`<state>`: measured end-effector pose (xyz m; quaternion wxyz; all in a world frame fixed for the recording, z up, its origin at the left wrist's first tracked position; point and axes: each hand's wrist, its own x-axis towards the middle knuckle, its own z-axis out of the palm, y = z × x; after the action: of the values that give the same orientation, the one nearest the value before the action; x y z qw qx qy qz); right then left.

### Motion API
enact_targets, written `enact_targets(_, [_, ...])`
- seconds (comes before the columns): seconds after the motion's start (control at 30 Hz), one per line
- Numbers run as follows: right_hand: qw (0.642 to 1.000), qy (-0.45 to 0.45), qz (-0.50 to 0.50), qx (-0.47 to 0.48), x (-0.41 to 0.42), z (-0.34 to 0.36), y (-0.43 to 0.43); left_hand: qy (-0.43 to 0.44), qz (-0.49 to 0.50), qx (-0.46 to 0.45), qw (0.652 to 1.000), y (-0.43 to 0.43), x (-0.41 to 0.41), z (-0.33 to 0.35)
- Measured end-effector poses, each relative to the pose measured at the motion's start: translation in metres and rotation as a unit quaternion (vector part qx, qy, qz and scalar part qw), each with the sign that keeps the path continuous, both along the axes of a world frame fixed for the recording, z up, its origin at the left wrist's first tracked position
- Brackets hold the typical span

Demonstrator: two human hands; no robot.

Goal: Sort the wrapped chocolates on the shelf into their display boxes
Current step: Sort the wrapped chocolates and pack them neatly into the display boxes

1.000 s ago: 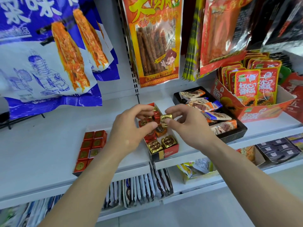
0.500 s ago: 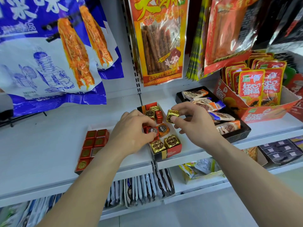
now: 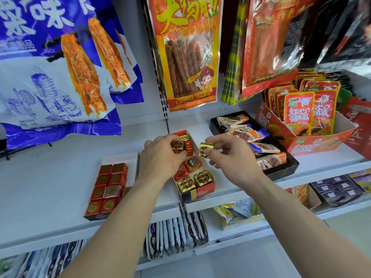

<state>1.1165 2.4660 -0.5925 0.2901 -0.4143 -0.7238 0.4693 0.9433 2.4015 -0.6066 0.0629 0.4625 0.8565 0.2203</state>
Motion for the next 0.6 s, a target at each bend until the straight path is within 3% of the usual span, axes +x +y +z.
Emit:
enact_targets(0.23, [0.998, 0.053, -0.007, -0.041, 0.006, 0.003, 0.002, -0.022, -0.013, 0.140, 0.990, -0.011, 0.008, 0.025])
enact_targets(0.4, [0.992, 0.095, 0.028, -0.079, 0.010, 0.011, -0.003, -0.287, -0.087, 0.191, 0.935, -0.042, 0.024, 0.045])
enact_targets(0.6, [0.986, 0.125, 0.072, -0.085, 0.013, 0.018, -0.011, -0.352, -0.080, 0.201, 0.911, -0.048, 0.019, 0.042])
